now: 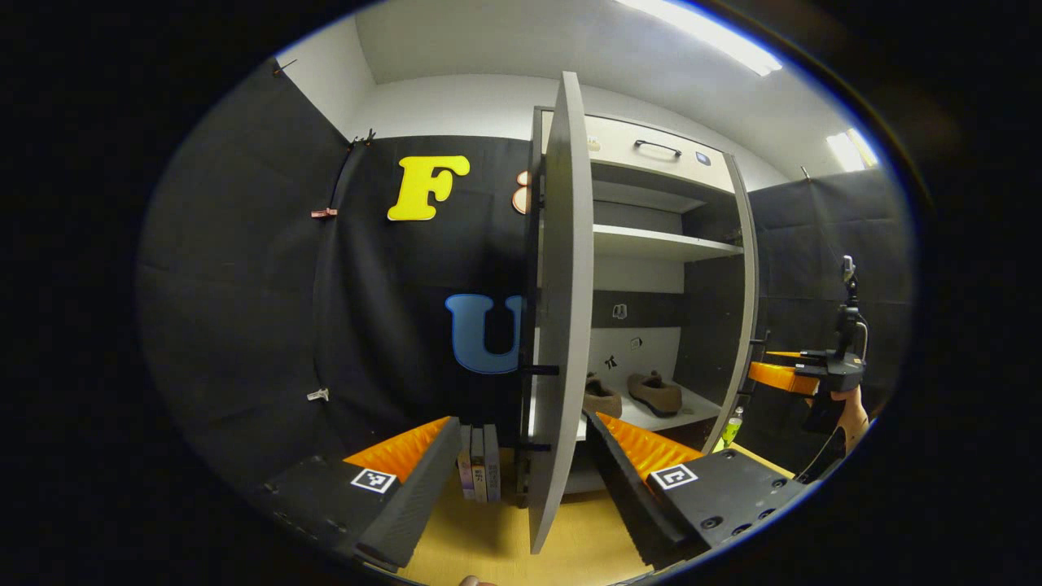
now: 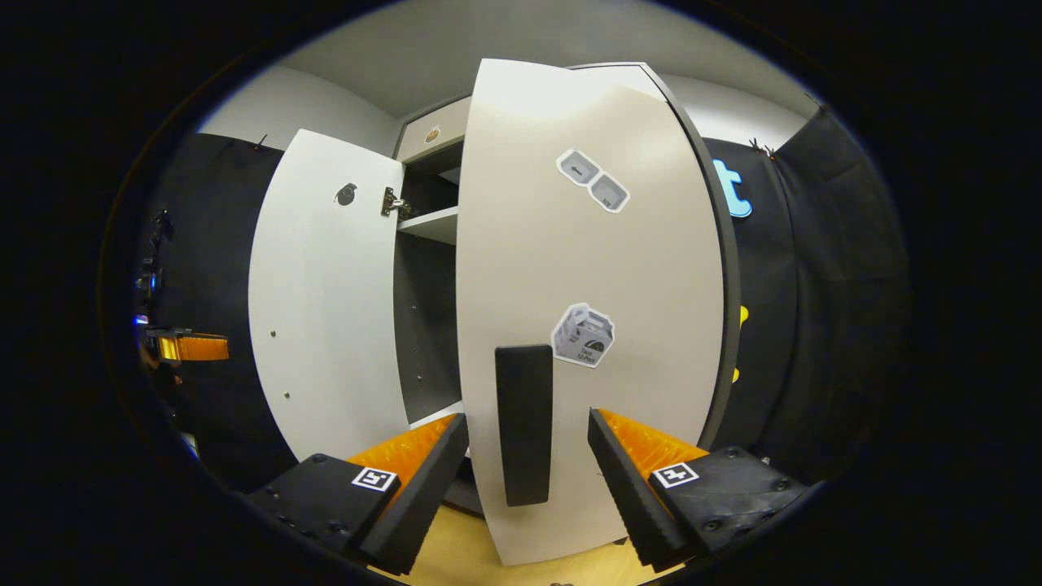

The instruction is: Grab one shoe with the right hand and put it into the shoe cabinet, grab the other shoe with the left hand and put it into the shoe cabinet; then close the right door with the right hand and the left door with the left hand.

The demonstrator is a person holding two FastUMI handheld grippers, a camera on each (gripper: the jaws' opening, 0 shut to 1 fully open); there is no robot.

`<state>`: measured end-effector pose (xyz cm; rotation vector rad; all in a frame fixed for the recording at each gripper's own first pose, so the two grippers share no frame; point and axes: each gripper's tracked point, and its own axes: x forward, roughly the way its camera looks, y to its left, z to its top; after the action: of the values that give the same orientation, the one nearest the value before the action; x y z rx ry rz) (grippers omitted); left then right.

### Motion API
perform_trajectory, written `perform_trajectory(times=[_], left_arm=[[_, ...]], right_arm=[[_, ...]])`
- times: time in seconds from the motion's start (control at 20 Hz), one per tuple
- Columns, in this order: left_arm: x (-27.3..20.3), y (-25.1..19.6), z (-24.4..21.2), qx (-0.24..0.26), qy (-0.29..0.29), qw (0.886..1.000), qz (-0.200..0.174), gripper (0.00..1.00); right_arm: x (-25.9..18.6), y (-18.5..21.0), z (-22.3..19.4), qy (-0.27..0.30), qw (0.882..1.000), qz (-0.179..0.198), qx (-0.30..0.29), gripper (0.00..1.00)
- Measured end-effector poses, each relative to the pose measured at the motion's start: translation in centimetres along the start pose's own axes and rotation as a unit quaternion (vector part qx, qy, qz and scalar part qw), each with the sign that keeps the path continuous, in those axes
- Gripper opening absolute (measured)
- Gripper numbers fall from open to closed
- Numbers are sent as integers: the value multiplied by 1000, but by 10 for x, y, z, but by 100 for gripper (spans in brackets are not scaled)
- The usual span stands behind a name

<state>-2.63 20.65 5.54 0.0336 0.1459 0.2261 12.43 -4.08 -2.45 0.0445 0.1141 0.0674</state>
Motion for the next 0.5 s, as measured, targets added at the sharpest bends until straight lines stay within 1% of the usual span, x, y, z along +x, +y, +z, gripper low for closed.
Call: perform_trajectory(times=[0.2,0.4,0.5], left_arm=[[20,14,-7,-7,5,1000,-4,98],[42,19,-12,0,5,1000,-15,98],[54,14,-15,-2,4,999,-31,98]], right_arm=[[-19,-11,4,-1,999,-19,28,98],[-45,-31,6,-4,998,-60,32,97],[-54,-37,4,1,997,-78,28,97]])
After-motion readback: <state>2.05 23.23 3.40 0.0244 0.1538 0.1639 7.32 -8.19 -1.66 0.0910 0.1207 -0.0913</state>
